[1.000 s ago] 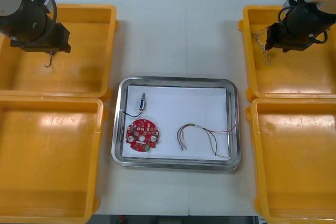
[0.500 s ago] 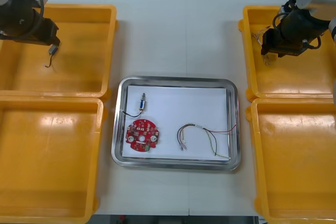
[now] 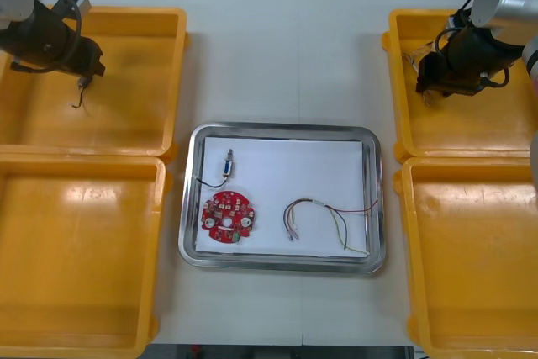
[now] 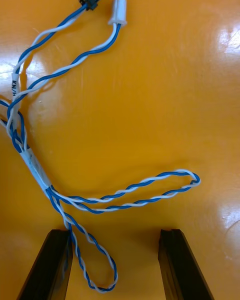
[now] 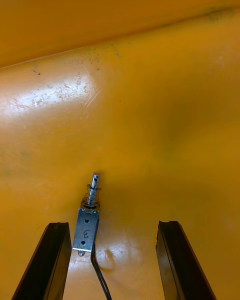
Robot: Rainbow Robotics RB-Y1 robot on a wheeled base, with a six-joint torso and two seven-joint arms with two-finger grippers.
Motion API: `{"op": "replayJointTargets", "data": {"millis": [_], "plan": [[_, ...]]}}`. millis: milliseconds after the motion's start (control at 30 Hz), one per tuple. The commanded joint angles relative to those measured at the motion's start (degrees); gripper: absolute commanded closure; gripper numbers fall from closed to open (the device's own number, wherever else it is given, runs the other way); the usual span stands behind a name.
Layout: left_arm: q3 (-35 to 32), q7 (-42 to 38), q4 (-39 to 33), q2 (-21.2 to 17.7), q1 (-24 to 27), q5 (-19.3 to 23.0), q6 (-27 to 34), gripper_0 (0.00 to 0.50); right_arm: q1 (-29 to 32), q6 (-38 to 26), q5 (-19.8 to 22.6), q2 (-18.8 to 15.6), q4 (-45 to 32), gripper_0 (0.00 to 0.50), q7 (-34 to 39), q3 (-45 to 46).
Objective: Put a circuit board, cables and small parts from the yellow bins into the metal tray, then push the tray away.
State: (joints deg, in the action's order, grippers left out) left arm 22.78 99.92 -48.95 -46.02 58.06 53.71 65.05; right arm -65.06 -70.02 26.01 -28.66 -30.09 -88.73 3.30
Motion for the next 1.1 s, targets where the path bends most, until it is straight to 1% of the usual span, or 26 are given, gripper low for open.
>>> {"op": "replayJointTargets", "data": {"millis": [33,300,333,367,400,433,600,733,967,1100], "plan": [[-1.78,3.79,1.31,1.37,3.11,-1.33,-1.59,0.0,1.16,1.02,1.33,0.45,-1.02,0.0,0.58,0.39],[-1.78,5.2,2.1,1.46,2.59,-2.3,-1.59,0.0,1.34,0.76,2.12,0.45,-1.02,0.0,0.58,0.22],[-1.78,5.37,2.28,1.46,2.5,-2.47,-1.59,0.0,1.43,0.76,2.21,0.45,-0.93,0.109,0.49,-0.13],[-1.78,5.55,2.37,1.46,2.59,-2.56,-1.59,0.0,1.43,0.67,2.21,0.45,-1.02,0.252,0.58,-0.31],[-1.78,5.73,2.54,1.46,2.41,-2.74,-1.77,0.0,1.34,0.67,2.29,0.45,-1.02,0.48,0.58,-0.66],[-1.78,5.81,2.63,1.46,2.32,-2.74,-1.86,0.0,1.34,0.67,2.21,0.45,-1.02,0.5,0.67,-0.75],[-1.69,6.34,2.63,1.46,1.36,-2.65,-4.14,0.0,1.34,0.41,2.38,0.36,-1.11,0.5,0.58,-0.93],[-1.69,6.96,2.63,1.63,0.39,-2.38,-5.46,0.0,1.34,-0.82,2.38,-0.43,-2.6,0.5,0.67,-0.93],[-1.69,8.01,2.63,1.9,-1.19,-2.3,-7.04,0.0,1.34,-9.08,3.0,-3.42,-8.75,0.5,0.58,-0.93],[-1.69,8.63,2.63,1.99,-2.42,-2.38,-8.19,0.0,1.34,-12.07,4.31,-4.91,-10.95,0.5,0.49,-0.93]]}}
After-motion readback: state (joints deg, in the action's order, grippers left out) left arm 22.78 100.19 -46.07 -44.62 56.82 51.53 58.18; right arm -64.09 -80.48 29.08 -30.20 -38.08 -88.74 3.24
